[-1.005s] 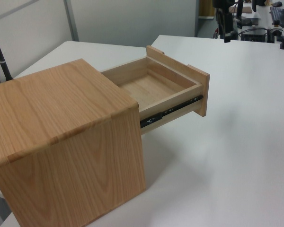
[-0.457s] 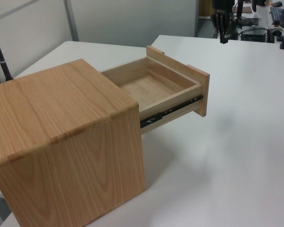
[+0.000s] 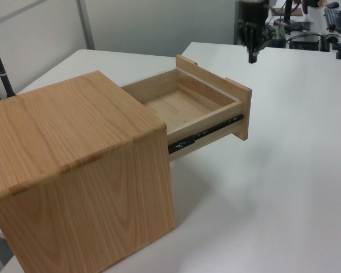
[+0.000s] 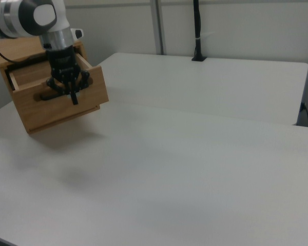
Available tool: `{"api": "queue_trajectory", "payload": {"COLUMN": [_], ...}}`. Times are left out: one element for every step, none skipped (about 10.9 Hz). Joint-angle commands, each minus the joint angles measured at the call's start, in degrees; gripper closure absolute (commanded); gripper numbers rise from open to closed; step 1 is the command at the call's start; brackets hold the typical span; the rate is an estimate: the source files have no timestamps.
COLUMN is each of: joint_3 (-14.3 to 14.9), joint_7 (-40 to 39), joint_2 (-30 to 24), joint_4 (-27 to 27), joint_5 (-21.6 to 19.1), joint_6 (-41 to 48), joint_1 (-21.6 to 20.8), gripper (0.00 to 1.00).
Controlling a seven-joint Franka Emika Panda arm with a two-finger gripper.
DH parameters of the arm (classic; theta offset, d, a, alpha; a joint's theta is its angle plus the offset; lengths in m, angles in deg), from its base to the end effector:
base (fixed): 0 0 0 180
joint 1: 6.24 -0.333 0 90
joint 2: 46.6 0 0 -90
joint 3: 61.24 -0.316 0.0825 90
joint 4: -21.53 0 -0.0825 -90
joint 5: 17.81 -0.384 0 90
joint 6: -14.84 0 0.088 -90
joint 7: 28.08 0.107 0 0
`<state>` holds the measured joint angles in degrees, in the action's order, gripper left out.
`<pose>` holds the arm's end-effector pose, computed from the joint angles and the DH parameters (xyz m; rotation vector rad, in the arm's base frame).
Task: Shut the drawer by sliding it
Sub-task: 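Push the drawer front with the gripper into the wooden cabinet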
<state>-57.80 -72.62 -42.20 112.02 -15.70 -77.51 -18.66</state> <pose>0.5726 0.0879 0.5806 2.7793 1.4057 -0.0852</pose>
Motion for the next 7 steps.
{"api": "queue_trajectory", "payload": {"joint_3": [2.62,3.49,3.76,3.68,3.68,3.77,3.77], "joint_7": [-0.37,-0.62,-0.54,-0.19,0.94,2.09,3.92], "joint_2": [8.24,9.83,10.97,12.03,13.00,14.23,15.46], "joint_4": [-7.50,-9.26,-11.02,-12.25,-13.40,-14.36,-16.03], "joint_5": [1.06,0.79,0.62,0.44,0.44,0.35,0.27], "joint_6": [-0.73,-0.73,-1.95,-3.18,-4.41,-5.99,-6.87], "joint_1": [-5.49,-7.34,-8.48,-9.54,-10.60,-11.82,-12.79], "gripper": [1.00,1.00,1.00,1.00,1.00,1.00,1.00]}}
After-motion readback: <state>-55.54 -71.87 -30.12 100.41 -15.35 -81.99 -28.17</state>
